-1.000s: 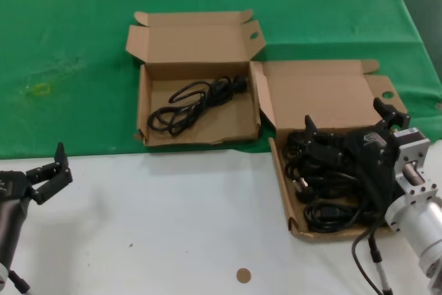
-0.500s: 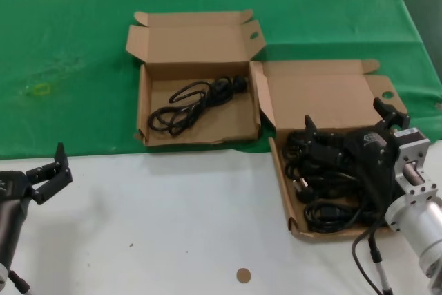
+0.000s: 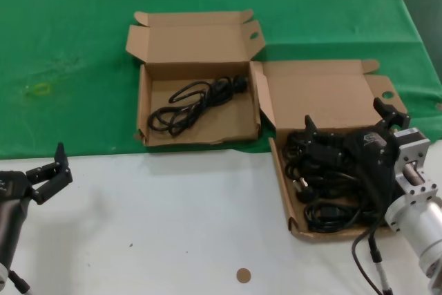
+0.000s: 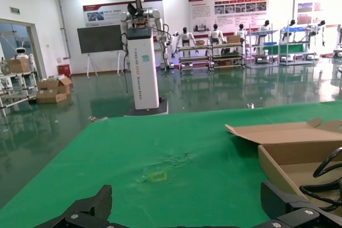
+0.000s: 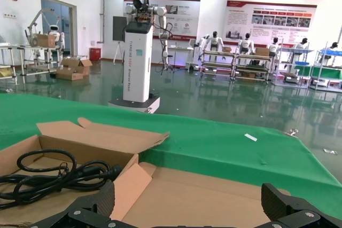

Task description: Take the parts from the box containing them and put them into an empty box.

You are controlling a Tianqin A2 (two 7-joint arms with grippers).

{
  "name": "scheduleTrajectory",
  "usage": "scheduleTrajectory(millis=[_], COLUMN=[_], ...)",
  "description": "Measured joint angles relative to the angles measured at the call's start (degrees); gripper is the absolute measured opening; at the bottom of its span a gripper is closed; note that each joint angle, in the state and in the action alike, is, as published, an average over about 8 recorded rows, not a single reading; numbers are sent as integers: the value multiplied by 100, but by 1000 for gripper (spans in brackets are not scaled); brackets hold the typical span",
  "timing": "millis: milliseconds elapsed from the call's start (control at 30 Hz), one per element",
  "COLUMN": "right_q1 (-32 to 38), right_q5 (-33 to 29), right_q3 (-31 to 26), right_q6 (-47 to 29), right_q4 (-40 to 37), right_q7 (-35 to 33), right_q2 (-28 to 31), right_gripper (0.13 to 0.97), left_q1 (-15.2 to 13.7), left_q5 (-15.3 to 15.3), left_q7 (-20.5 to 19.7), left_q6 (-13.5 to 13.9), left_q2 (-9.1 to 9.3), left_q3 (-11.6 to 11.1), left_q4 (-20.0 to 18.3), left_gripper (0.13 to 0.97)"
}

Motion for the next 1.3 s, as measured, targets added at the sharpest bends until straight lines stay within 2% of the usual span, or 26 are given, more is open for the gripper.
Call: scheduleTrajectory(millis=[1300], right_q1=[0], right_q5=[0], right_q3=[0], right_q6=[0], right_q4=[0], right_q7=[0], right_q2=[0], right_gripper=[966], left_q1=[0], left_q5=[0], left_q7=[0], left_q6=[0], left_q2=[0], left_q3=[0], left_q4=[0], left_gripper=[966])
